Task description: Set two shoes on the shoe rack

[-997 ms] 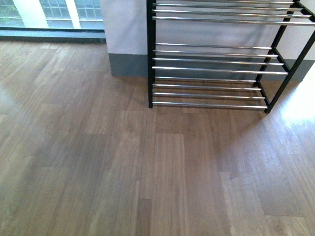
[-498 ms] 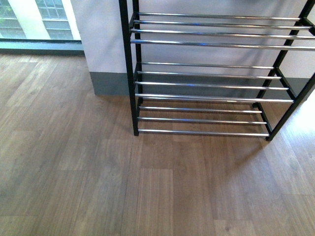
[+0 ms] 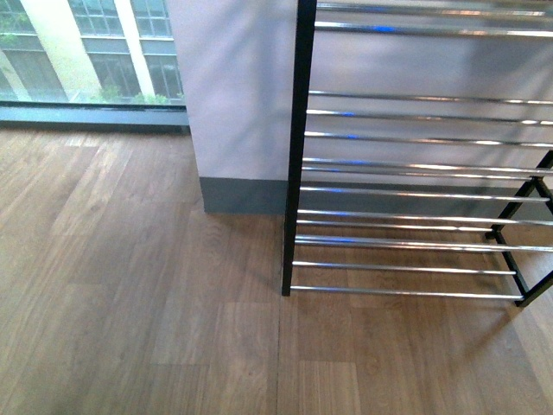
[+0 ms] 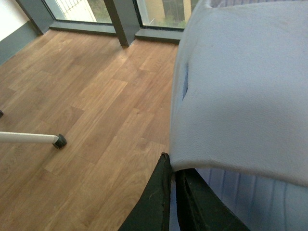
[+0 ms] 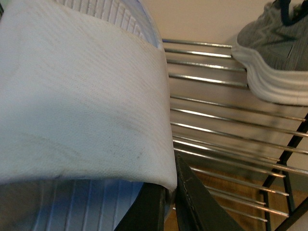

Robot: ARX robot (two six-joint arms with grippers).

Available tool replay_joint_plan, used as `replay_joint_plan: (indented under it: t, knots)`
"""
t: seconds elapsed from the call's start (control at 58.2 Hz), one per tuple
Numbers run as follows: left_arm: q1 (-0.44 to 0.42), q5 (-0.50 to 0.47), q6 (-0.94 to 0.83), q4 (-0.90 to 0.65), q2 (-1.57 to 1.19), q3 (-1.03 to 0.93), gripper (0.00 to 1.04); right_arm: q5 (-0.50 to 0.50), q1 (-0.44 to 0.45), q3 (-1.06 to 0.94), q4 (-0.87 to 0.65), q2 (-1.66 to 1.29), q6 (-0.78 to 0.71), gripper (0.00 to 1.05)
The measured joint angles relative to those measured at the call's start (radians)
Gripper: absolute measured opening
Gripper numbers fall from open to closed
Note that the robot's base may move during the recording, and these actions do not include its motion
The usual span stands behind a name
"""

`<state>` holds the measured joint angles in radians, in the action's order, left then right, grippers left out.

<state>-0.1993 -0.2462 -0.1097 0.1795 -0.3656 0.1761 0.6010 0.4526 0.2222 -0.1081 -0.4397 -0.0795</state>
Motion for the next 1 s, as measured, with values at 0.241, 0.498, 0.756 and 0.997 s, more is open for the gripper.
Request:
replay_joint_plan:
  t: [0.241, 0.498, 0.756, 0.997]
  knots:
    - [0.0, 0.002, -0.002, 0.0, 0.0, 0.0, 0.02, 0.0, 0.0, 0.0, 0.0, 0.0, 0.001, 0.02]
    - [0.0, 0.003, -0.002, 0.0, 0.0, 0.0, 0.02, 0.002, 0.0, 0.0, 0.0, 0.001, 0.001, 0.02]
    - [0.0, 0.002, -0.002, 0.0, 0.001, 0.001, 0.02, 0.002, 0.0, 0.001, 0.0, 0.001, 0.001, 0.02]
    - [0.0, 0.002, -0.002, 0.0, 0.001, 0.001, 0.02, 0.001, 0.0, 0.001, 0.0, 0.001, 0.001, 0.02]
